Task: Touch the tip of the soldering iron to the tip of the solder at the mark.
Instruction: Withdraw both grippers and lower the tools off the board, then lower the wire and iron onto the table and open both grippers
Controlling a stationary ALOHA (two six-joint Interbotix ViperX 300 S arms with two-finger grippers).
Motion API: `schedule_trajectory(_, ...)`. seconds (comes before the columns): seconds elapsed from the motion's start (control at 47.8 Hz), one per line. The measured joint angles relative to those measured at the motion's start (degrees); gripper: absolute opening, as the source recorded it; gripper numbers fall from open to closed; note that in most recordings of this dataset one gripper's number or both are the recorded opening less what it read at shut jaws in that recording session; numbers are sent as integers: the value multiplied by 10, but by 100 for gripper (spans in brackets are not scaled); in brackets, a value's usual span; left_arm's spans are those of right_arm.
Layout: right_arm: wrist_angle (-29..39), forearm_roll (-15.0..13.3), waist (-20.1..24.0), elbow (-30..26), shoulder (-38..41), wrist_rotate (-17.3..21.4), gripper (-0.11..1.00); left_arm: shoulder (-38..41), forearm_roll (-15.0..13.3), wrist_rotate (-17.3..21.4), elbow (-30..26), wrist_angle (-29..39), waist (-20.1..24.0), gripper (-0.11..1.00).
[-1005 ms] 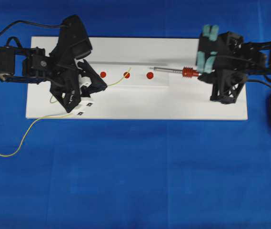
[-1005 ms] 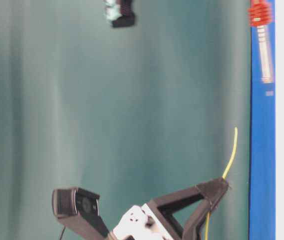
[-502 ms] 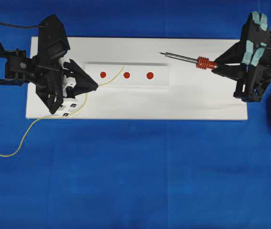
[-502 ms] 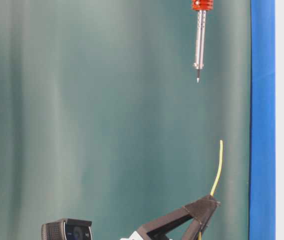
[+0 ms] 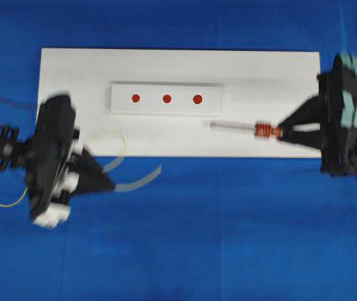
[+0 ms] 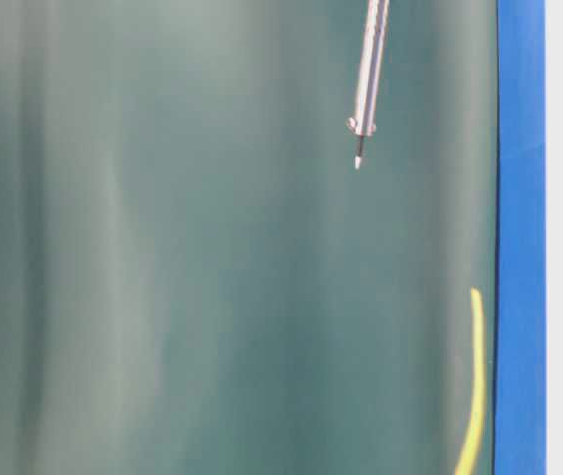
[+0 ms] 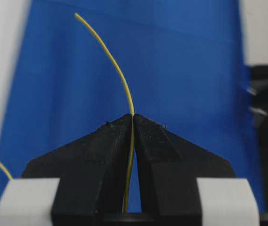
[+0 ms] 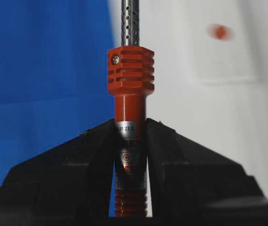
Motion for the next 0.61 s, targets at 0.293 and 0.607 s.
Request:
schedule_trajectory(0.293, -64, 0, 128, 21, 61, 61, 7, 47, -3, -36, -10, -7, -116, 2)
schedule_trajectory(0.607, -84, -1, 160, 21, 104, 78, 7, 79, -1, -33, -22, -4, -134, 2)
